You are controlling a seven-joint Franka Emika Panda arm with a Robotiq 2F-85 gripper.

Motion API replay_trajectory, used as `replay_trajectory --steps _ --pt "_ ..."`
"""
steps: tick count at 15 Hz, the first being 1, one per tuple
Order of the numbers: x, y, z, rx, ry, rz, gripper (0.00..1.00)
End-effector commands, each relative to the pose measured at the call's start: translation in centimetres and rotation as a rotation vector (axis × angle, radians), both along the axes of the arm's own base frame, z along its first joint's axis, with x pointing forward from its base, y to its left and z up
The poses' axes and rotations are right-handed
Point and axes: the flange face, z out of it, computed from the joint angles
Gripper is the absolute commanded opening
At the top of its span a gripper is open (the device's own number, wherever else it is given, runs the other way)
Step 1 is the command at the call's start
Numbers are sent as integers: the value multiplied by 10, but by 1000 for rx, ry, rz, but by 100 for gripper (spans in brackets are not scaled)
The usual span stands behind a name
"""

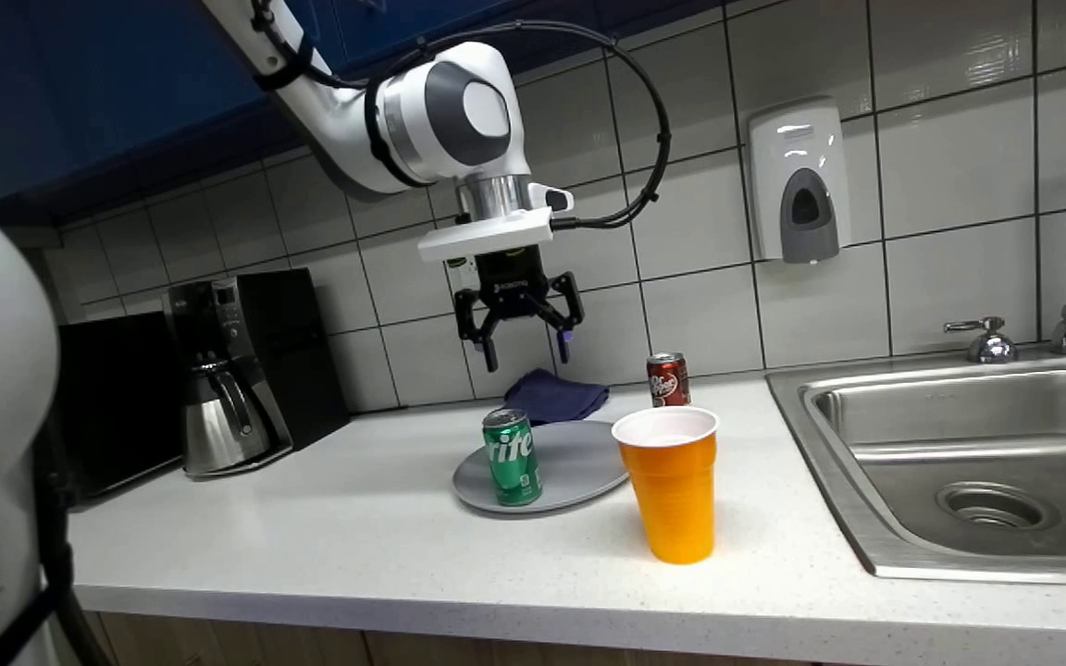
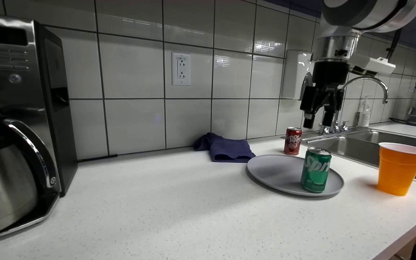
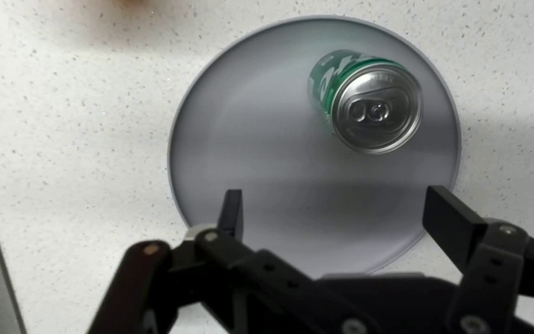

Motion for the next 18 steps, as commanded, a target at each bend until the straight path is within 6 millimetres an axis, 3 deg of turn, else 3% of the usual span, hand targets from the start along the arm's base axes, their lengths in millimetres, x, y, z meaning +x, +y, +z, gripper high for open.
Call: replay_trajectory --steps 1,11,12,13,18 --pt "8 -16 10 9 18 -78 100" --pt "37 -76 13 6 20 -249 100" --pt "40 -78 13 14 19 -246 100" --pt "28 -71 9 -4 2 -215 100" --pt "36 -76 7 0 4 -228 100"
